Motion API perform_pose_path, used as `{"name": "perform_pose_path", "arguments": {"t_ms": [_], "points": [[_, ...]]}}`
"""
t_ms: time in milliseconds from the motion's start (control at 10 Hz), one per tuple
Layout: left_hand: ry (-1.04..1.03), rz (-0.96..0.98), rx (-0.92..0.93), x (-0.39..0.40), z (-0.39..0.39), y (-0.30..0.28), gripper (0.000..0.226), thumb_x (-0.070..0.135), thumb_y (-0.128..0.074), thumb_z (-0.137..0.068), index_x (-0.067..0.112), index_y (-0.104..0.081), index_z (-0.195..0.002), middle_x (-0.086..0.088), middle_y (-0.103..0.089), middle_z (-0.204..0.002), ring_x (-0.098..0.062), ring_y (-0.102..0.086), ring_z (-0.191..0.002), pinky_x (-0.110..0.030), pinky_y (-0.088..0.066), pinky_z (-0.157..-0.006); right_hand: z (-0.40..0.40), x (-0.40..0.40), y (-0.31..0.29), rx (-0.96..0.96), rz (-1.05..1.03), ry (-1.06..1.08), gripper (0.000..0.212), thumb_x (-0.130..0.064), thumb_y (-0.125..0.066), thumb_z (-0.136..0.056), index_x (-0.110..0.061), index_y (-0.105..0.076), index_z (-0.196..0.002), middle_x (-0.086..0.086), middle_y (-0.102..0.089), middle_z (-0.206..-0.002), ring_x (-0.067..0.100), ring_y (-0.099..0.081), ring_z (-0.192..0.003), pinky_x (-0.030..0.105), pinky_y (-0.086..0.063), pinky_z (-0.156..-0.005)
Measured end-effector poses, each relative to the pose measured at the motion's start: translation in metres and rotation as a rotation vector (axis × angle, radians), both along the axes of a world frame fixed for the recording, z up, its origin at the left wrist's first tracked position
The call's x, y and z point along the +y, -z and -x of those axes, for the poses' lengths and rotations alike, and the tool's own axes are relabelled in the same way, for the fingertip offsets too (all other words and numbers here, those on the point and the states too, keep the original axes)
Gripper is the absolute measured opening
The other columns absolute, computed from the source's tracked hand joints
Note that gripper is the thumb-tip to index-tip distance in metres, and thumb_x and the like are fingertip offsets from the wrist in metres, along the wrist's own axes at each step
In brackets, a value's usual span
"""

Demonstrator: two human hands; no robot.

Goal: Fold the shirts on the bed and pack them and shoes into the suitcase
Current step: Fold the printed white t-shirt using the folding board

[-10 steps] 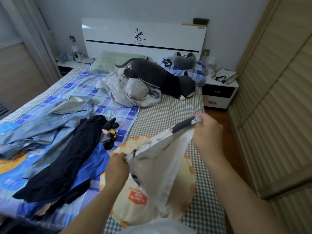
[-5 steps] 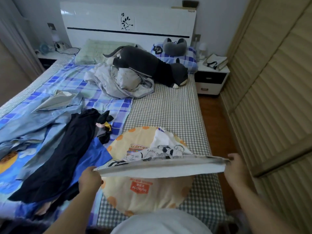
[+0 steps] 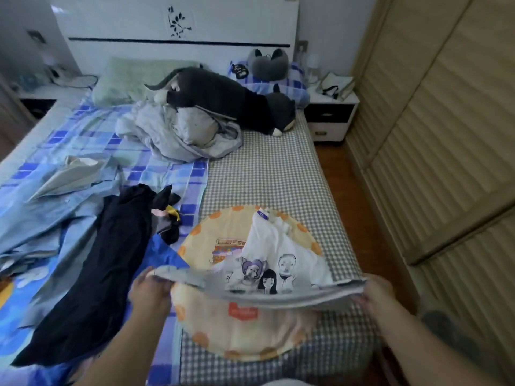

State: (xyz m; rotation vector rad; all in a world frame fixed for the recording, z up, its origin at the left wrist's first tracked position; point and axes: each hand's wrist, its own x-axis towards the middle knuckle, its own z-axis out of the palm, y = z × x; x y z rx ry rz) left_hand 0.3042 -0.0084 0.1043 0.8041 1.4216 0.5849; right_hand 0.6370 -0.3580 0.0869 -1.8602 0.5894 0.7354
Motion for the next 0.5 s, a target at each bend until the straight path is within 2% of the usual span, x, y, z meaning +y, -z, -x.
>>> {"name": "perform_pose_path", "arguments": {"t_ms": [100,200,300,400,500], "points": [[0.061,-0.187,-0.276,0.087,-0.093,-0.12,0.028,-0.002,-0.041,-0.103,0.021,-0.056,-0.097,-0.001,-0.059,-0.092,-0.01,-0.064,-0.068,-0.017,-0.056,-0.052,-0.099,0.061,-0.117,-0.162,-0.403,0.104,0.017,-0.007,-0.048,-0.103,0.006,-0.059,-0.106,0.031,-0.059,-0.122,0.032,-0.065,-0.096,0.035,-0.061,-0.074],[0.122,-0.342,-0.504,0.15,-0.165,-0.253,0.034,-0.006,-0.038,-0.102,0.023,-0.053,-0.092,-0.002,-0.059,-0.094,-0.011,-0.06,-0.072,-0.016,-0.056,-0.054,-0.143,0.092,-0.243,-0.352,-0.658,0.054,0.013,-0.014,-0.057,-0.095,-0.007,-0.05,-0.085,0.027,-0.066,-0.088,0.015,-0.067,-0.058,0.025,-0.058,-0.059],[0.012,-0.409,-0.772,0.168,-0.197,-0.365,0.031,-0.006,-0.039,-0.1,0.017,-0.059,-0.105,-0.01,-0.06,-0.092,-0.019,-0.064,-0.071,-0.028,-0.06,-0.06,-0.147,0.126,-0.369,-0.523,-0.899,0.128,0.027,-0.001,-0.03,-0.104,-0.014,-0.044,-0.085,0.01,-0.051,-0.088,0.019,-0.058,-0.072,0.028,-0.056,-0.082],[-0.017,-0.463,-0.996,0.182,-0.194,-0.432,0.031,-0.002,-0.037,-0.1,0.02,-0.059,-0.104,-0.018,-0.057,-0.11,-0.03,-0.061,-0.087,-0.041,-0.059,-0.077,-0.137,0.132,-0.425,-0.625,-1.047,0.102,0.027,0.001,-0.034,-0.101,-0.016,-0.047,-0.085,0.011,-0.064,-0.082,0.023,-0.063,-0.076,0.033,-0.061,-0.06],[-0.018,-0.472,-1.146,0.202,-0.175,-0.447,0.033,-0.002,-0.034,-0.099,0.017,-0.059,-0.109,-0.024,-0.055,-0.131,-0.038,-0.062,-0.104,-0.053,-0.058,-0.087,-0.119,0.125,-0.439,-0.659,-1.125,0.16,0.023,-0.006,-0.05,-0.065,-0.018,-0.054,-0.084,0.002,-0.072,-0.062,0.017,-0.072,-0.06,0.033,-0.059,-0.05]]}}
